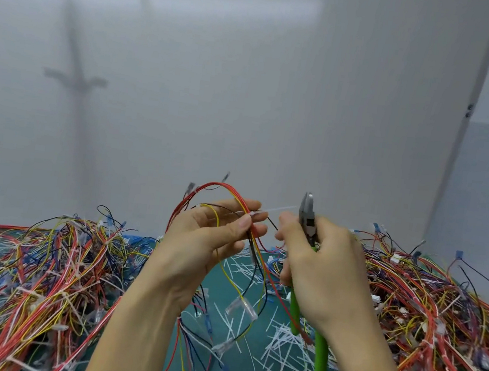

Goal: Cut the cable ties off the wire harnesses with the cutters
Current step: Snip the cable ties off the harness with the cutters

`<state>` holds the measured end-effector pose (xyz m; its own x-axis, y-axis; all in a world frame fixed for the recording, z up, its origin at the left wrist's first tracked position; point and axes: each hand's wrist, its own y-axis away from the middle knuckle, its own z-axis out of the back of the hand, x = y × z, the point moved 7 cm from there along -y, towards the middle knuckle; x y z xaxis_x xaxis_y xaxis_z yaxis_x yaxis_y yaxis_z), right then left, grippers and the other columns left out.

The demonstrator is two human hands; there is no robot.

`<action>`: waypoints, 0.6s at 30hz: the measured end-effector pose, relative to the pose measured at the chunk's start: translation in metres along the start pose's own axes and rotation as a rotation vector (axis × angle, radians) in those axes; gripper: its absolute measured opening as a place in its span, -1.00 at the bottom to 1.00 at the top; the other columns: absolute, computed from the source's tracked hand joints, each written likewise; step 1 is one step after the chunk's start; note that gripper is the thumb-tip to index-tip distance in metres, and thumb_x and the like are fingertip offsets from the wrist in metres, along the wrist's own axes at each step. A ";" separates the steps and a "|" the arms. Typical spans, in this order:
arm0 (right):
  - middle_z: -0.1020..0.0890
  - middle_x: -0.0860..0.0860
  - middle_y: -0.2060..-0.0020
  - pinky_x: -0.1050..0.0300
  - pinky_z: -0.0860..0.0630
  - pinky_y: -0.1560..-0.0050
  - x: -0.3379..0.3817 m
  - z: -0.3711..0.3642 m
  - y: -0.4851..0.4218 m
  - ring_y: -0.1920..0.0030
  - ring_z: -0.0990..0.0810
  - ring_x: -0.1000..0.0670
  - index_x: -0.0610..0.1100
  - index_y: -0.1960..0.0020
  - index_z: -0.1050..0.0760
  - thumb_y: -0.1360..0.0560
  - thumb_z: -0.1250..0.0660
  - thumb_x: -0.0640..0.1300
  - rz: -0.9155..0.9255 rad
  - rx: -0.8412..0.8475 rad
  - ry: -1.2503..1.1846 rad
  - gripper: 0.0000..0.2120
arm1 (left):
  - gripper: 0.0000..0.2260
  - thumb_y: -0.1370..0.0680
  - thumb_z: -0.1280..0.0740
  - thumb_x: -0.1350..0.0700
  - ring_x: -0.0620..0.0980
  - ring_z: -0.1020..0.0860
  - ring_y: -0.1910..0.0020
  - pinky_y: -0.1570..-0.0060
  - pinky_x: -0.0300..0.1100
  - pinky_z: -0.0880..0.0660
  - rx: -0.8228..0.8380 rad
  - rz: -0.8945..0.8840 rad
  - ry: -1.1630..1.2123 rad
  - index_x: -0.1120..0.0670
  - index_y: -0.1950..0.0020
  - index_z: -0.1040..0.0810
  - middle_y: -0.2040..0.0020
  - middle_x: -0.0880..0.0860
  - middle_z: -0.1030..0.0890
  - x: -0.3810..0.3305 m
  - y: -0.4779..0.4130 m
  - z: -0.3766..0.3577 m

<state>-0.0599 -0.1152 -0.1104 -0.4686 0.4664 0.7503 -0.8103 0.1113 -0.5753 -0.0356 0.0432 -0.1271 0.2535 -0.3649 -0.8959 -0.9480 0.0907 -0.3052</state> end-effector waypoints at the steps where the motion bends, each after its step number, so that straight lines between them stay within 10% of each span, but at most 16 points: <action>1: -0.61 0.09 0.46 0.09 -0.50 0.22 0.002 -0.002 0.001 0.38 -0.57 0.06 -0.02 0.28 -0.52 -0.53 -0.09 0.27 0.005 0.053 0.051 -0.54 | -0.78 -0.36 -0.43 0.18 -0.03 -0.70 0.04 0.29 -0.39 -0.55 -0.008 -0.010 -0.007 0.11 0.01 -0.69 -0.02 0.12 -0.71 -0.001 0.000 0.001; 18: -0.46 0.02 0.44 -0.03 -0.32 0.18 0.008 -0.025 0.006 0.29 -0.46 -0.06 -0.03 0.30 -0.38 -0.57 0.15 0.26 0.149 0.235 0.259 -0.47 | -0.81 -0.47 -0.43 0.13 -0.13 -0.69 0.05 0.35 -0.40 -0.48 0.021 -0.060 -0.317 0.01 -0.07 -0.69 0.00 -0.05 -0.72 -0.006 0.005 -0.001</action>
<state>-0.0601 -0.0888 -0.1156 -0.5072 0.6722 0.5393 -0.8127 -0.1649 -0.5588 -0.0416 0.0451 -0.1229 0.3595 -0.0637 -0.9310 -0.9261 0.0983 -0.3644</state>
